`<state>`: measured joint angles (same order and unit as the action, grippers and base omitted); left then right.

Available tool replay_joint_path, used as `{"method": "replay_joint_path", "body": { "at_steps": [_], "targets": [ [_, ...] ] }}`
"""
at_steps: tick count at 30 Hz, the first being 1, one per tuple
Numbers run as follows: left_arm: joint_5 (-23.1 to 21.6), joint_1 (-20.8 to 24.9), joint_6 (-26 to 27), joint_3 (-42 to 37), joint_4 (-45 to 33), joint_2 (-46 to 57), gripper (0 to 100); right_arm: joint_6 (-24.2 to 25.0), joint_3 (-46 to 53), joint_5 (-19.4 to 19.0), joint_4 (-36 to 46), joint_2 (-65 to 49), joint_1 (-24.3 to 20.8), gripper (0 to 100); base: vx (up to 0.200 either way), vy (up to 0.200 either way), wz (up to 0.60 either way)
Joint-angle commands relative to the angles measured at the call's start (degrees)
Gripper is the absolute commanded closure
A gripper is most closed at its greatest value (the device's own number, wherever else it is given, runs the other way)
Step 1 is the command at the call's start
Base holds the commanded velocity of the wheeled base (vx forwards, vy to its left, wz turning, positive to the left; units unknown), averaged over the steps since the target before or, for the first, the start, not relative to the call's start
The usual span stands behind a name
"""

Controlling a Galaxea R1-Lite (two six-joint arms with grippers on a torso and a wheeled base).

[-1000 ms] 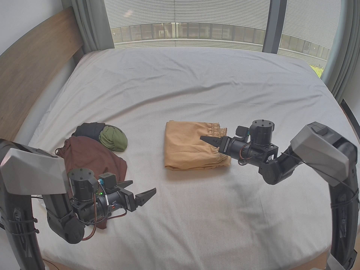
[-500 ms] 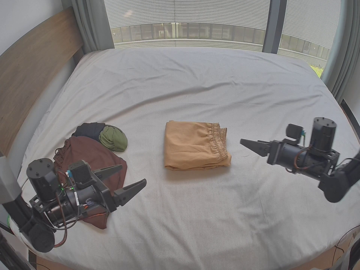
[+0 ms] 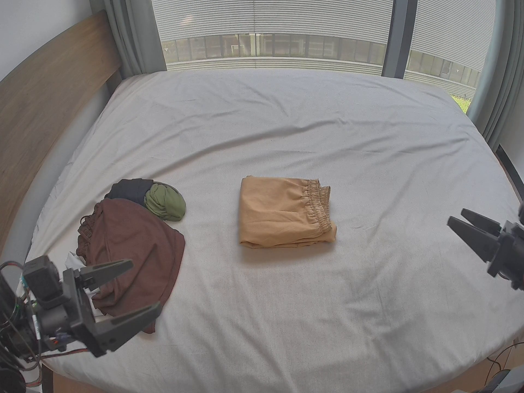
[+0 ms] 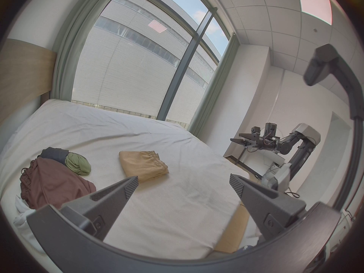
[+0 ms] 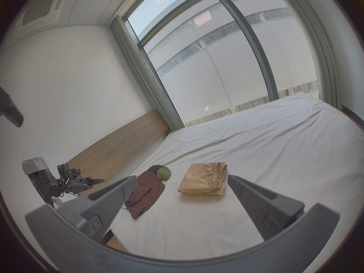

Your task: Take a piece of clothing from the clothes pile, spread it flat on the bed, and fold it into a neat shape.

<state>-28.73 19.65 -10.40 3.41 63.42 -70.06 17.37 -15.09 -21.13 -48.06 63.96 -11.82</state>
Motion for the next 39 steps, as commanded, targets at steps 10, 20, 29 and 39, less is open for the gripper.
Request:
{"method": "replay_joint_path", "body": {
  "at_steps": [10, 20, 29, 39],
  "targets": [
    [-4.05, -0.14, -1.73, -2.45, -40.48, 54.24, 0, -1.99, 7.01, 0.38, 25.47, -48.67, 9.80, 0, 0.000, 0.000, 0.00],
    [-3.79, -0.75, -1.91, -2.27, -42.94, 57.75, 0, -1.90, 5.07, 0.21, 33.29, -55.88, 10.24, 0, 0.000, 0.000, 0.00],
    [-3.87, -3.22, -1.91, -1.48, -43.02, 57.49, 0, -1.46, 3.23, 0.03, 36.98, -57.37, 8.66, 0, 0.000, 0.000, 0.00],
    [-3.79, -6.73, -2.35, -1.83, -45.13, 61.71, 0, -1.99, 4.02, 0.21, 36.98, -58.25, 8.75, 0, 0.000, 0.000, 0.00]
  ]
}}
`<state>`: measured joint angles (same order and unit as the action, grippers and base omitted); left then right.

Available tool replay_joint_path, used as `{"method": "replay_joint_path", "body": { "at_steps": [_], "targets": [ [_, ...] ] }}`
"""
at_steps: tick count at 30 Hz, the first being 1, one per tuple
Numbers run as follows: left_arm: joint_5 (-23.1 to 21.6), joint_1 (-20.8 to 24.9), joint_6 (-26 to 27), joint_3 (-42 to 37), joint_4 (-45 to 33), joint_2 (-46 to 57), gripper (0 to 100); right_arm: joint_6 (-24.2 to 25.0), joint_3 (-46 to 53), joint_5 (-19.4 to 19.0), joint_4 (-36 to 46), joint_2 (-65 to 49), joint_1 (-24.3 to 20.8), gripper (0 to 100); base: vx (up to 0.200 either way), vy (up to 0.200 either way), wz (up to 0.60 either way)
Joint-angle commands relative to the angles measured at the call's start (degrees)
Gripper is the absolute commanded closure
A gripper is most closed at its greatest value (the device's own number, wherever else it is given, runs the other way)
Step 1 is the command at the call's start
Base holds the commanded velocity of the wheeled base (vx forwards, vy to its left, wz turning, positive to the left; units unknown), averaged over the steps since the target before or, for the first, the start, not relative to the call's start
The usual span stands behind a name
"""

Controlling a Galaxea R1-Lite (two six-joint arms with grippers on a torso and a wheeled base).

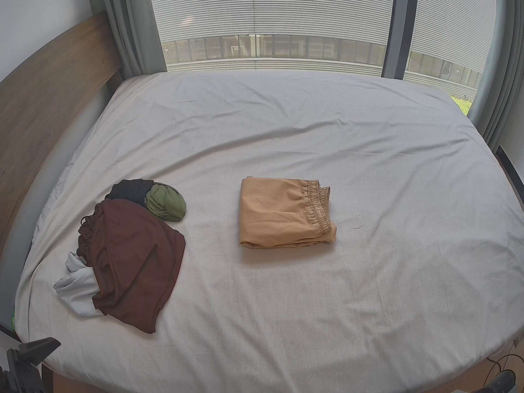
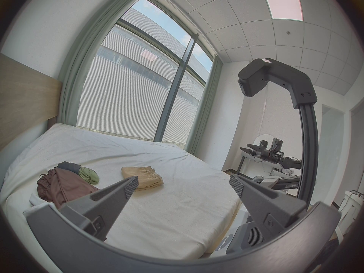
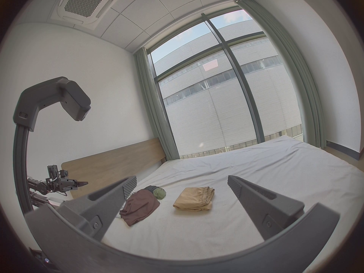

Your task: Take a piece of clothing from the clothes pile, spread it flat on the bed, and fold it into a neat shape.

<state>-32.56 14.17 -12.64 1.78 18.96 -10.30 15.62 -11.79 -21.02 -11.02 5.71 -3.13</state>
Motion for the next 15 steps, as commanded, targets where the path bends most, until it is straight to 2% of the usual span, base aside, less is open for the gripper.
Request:
{"method": "replay_joint_path", "body": {
  "at_steps": [1, 6, 11, 12, 13, 14, 15],
  "targets": [
    [0.04, -1.77, -0.19, -0.29, -1.29, 2.74, 0, -0.32, 1.77, 0.19, -0.14, 0.01, 0.06, 0, 0.000, 0.000, 0.00],
    [0.04, -3.71, -0.10, -0.37, -3.49, 4.85, 0, -0.59, 3.61, 0.27, -0.32, 0.01, 0.06, 0, 0.000, 0.000, 0.00],
    [0.83, -3.79, 0.25, -1.69, -3.22, 4.94, 0, -2.26, 6.87, 0.89, -0.41, 0.01, 0.23, 0, 0.000, 0.000, 0.00],
    [2.24, -3.79, 0.60, -1.78, -4.19, 4.94, 0, -3.93, 11.70, 1.42, 0.21, -2.98, 2.69, 0, 0.000, 0.000, 0.00],
    [3.12, -3.79, 0.60, -1.78, -4.54, 4.94, 0, -4.37, 11.79, 1.77, 1.79, -5.00, 3.66, 0, 0.000, 0.000, 0.00],
    [3.38, -3.79, 0.60, -1.78, -4.63, 4.94, 0, -4.19, 11.79, 1.86, 2.49, -5.53, 4.01, 0, 0.000, 0.000, 0.00],
    [5.67, -3.79, 0.86, -1.78, -5.16, 4.94, 0, -4.63, 11.79, 3.70, 6.19, -5.35, 3.75, 0, 0.000, 0.000, 0.00]
  ]
}}
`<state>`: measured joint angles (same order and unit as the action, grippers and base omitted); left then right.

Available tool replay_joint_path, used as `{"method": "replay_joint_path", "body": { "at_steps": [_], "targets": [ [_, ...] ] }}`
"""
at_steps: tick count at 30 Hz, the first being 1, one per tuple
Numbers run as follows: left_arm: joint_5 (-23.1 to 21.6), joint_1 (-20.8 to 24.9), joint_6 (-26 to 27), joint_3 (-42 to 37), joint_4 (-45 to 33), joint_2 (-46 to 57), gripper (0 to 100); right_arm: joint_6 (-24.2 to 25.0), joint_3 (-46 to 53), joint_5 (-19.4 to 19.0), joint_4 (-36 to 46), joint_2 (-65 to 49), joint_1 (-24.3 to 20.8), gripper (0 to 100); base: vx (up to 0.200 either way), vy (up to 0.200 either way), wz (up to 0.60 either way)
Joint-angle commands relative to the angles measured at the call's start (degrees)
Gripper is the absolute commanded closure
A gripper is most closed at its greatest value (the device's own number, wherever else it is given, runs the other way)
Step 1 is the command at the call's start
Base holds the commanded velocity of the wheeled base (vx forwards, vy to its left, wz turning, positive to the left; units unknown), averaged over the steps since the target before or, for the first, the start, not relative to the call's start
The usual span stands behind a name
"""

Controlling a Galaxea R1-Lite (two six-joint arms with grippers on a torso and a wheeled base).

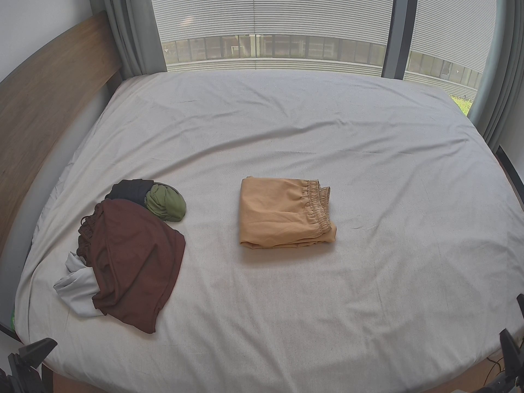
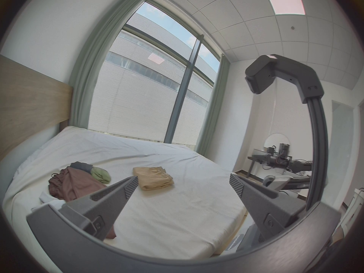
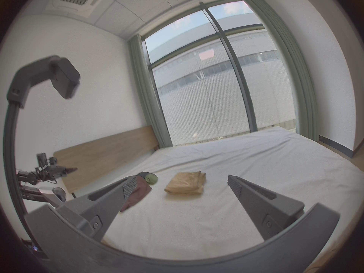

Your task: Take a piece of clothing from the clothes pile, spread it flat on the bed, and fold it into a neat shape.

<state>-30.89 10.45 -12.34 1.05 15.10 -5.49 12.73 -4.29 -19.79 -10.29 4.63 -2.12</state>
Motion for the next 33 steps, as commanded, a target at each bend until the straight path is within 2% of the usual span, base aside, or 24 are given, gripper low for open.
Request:
{"method": "replay_joint_path", "body": {
  "at_steps": [1, 2, 4, 6, 8, 9, 10, 12, 14, 15, 17, 18, 21, 22, 24, 25, 27, 28, 31, 33],
  "targets": [
    [5.40, -0.08, 1.00, -1.05, -2.01, 0.12, 0, -1.92, 4.29, 4.40, 5.54, -3.67, 2.74, 0, 0.000, 0.000, 0.00],
    [5.40, -0.08, 1.00, -1.05, -2.01, 0.12, 0, -1.92, 4.29, 4.40, 5.54, -3.67, 2.74, 0, 0.000, 0.000, 0.00],
    [11.47, -0.52, 5.48, -1.05, -7.37, 0.12, 0, -4.47, 4.29, 10.91, 6.51, -3.67, 2.74, 0, 0.000, 0.000, 0.00],
    [16.13, -2.10, 8.47, -0.96, -11.85, 0.04, 0, -7.89, 4.20, 15.22, 6.95, -3.67, 2.74, 0, 0.000, 0.000, 0.00],
    [17.88, -4.21, 7.94, -0.87, -12.03, 0.04, 0, -10.53, 4.12, 20.84, 7.04, -3.67, 2.74, 0, 0.000, 0.000, 0.00],
    [17.88, -4.21, 7.94, -0.87, -12.03, 0.04, 0, -10.53, 4.12, 20.84, 7.04, -3.67, 2.74, 0, 0.000, 0.000, 0.00],
    [18.06, -5.88, 7.77, -1.05, -11.32, 0.21, 0, -11.06, 4.20, 23.48, 6.86, -3.67, 2.74, 0, 0.000, 0.000, 0.00],
    [17.44, -9.83, 8.03, -0.96, -11.50, 1.71, 0, -11.23, 4.20, 23.48, 6.86, -3.67, 2.74, 0, 0.000, 0.000, 0.00],
    [16.92, -11.59, 8.65, -1.05, -11.32, 4.52, 0, -11.23, 4.12, 23.21, 7.04, -3.67, 2.65, 0, 0.000, 0.000, 0.00],
    [16.92, -11.59, 8.65, -1.05, -11.32, 4.52, 0, -11.23, 4.12, 23.21, 7.04, -3.67, 2.65, 0, 0.000, 0.000, 0.00],
    [17.18, -10.45, 8.56, -1.05, -11.24, 5.40, 0, -11.06, 4.12, 19.70, 7.39, -3.67, 2.65, 0, 0.000, 0.000, 0.00],
    [17.27, -10.45, 8.47, -1.05, -11.15, 5.40, 0, -11.06, 4.12, 19.35, 7.30, -3.67, 2.65, 0, 0.000, 0.000, 0.00],
    [21.93, -10.45, 8.21, -1.05, -11.41, 5.31, 0, -9.65, 4.29, 15.48, 5.98, -3.75, 2.65, 0, 0.000, 0.000, 0.00],
    [22.89, -10.45, 8.47, -0.96, -11.41, 5.31, 0, -9.48, 4.29, 15.74, 5.89, -3.67, 2.65, 0, 0.000, 0.000, 0.00],
    [29.84, -10.54, 14.27, -1.05, -13.70, 5.22, 0, -9.56, 4.29, 18.73, 5.89, -3.67, 2.74, 0, 0.000, 0.000, 0.00],
    [31.24, -10.54, 15.24, -0.96, -15.28, 5.22, 0, -9.74, 4.29, 18.73, 5.89, -3.67, 2.74, 0, 0.000, 0.000, 0.00],
    [31.24, -10.54, 14.53, -0.70, -16.69, 5.31, 0, -9.91, 4.29, 18.73, 5.89, -3.67, 2.65, 0, 0.000, 0.000, 0.00],
    [29.40, -10.10, 14.71, -0.87, -15.54, 5.31, 0, -10.44, 4.29, 18.99, 6.16, -3.75, 2.56, 0, 0.000, 0.000, 0.00],
    [29.13, -10.10, 14.62, -0.96, -15.10, 5.31, 0, -12.64, 4.12, 19.96, 11.61, -3.93, 2.56, 0, 0.000, 0.000, 0.00],
    [29.13, -10.10, 14.27, -0.96, -15.19, 5.31, 0, -12.55, 4.29, 20.05, 10.11, -3.84, 2.91, 0, 0.000, 0.000, 0.00]
  ]
}}
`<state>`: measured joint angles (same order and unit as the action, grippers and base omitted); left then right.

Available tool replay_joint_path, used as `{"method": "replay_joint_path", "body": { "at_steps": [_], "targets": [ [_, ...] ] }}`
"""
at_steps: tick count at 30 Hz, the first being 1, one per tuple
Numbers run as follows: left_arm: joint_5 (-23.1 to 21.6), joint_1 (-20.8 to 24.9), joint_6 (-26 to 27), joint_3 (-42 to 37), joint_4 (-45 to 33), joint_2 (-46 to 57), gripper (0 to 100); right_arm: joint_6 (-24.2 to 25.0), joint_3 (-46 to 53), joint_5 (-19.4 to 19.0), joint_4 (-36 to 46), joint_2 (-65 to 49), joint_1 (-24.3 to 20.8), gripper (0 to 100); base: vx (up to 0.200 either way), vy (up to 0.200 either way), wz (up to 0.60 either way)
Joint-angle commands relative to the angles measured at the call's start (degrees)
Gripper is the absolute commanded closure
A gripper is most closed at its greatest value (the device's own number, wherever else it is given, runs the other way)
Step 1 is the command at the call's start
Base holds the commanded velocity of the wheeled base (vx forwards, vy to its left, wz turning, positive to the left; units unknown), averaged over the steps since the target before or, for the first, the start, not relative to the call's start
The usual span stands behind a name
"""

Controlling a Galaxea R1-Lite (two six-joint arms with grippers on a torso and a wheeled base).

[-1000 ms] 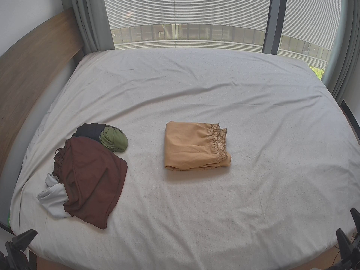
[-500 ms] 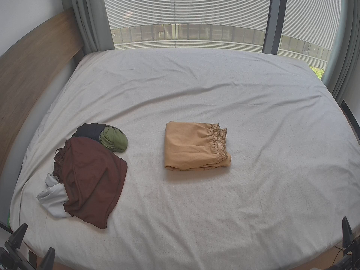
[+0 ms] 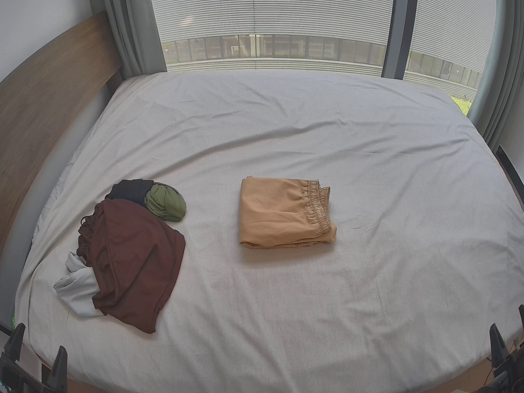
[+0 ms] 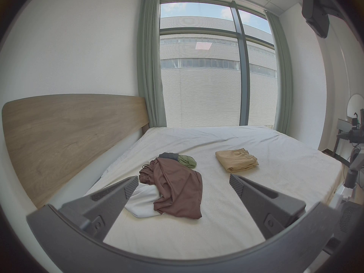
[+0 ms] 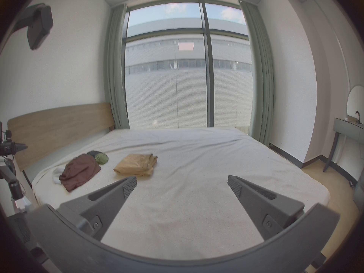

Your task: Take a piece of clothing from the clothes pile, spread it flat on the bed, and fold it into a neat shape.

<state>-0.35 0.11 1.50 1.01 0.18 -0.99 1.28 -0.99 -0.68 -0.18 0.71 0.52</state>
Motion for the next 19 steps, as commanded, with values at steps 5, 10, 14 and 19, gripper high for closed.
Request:
{"method": "replay_joint_path", "body": {
  "at_steps": [5, 10, 14, 19],
  "targets": [
    [-0.61, 0.15, -1.59, -0.92, -0.18, 0.90, 0, -0.84, 0.99, 1.21, -0.26, -0.18, -0.17, 0, 0.000, 0.000, 0.00],
    [-0.61, 0.15, -1.50, -0.92, -0.18, 0.90, 0, -1.28, 0.99, 0.68, -0.17, -0.09, -0.17, 0, 0.000, 0.000, 0.00],
    [-0.61, 0.15, -1.59, -0.92, -0.18, 0.90, 0, -0.31, 0.99, 0.95, -0.17, -0.09, -0.17, 0, 0.000, 0.000, 0.00],
    [-0.61, 0.15, -1.59, -0.92, -0.09, 0.90, 0, -0.93, 0.99, 0.77, -0.08, -0.09, -0.17, 0, 0.000, 0.000, 0.00]
  ]
}}
